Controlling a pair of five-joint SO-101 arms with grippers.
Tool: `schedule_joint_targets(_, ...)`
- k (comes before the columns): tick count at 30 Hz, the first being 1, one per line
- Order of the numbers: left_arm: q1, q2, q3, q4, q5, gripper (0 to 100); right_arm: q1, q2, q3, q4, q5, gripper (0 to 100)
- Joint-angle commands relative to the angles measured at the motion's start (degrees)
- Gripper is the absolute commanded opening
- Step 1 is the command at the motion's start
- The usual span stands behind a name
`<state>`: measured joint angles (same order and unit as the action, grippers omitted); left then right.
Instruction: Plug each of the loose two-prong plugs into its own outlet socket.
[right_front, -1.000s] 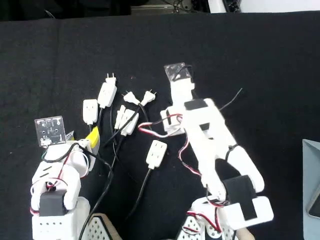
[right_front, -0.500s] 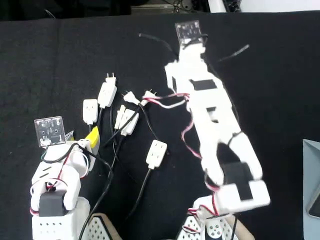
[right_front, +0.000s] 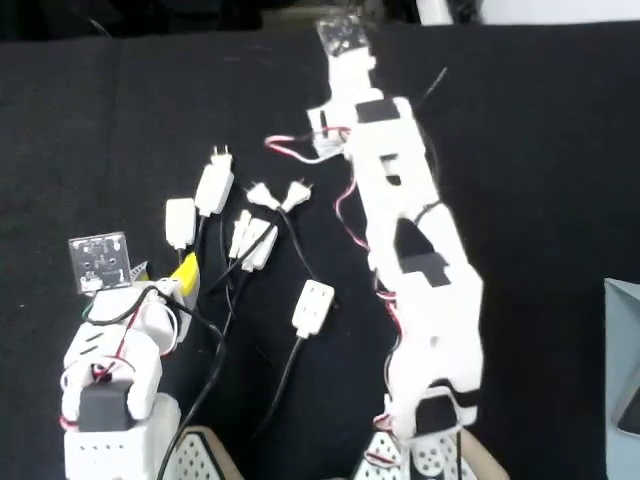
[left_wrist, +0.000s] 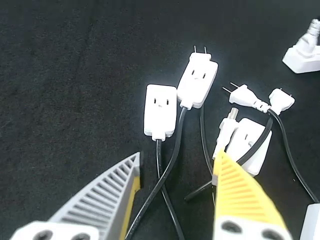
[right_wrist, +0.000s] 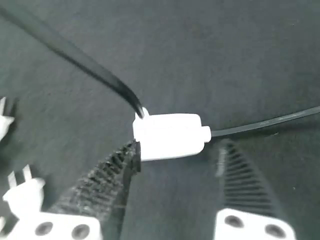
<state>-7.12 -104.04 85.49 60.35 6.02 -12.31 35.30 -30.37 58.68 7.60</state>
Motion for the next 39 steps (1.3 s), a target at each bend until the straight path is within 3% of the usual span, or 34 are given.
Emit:
schedule_joint_targets(1,-0.3,-0.1,-0.3,0.0,0.4,23,-1.4,-0.6,-10.8,9.8,3.6,24.0)
schedule_joint_targets(16,-0.3,-0.1,-0.3,0.0,0.4,23,-4.0,-0.6,-25.3,42.1,7.1,23.4)
schedule_joint_targets(27,-0.3,-0.1,-0.3,0.0,0.4,23,-4.2,-0.7,-21.8,41.8,16.6,23.3)
schedule_joint_targets(39,-0.3,-0.1,-0.3,0.0,0.4,24,-6.1,-8.5,-15.1,42.1,18.1,23.3)
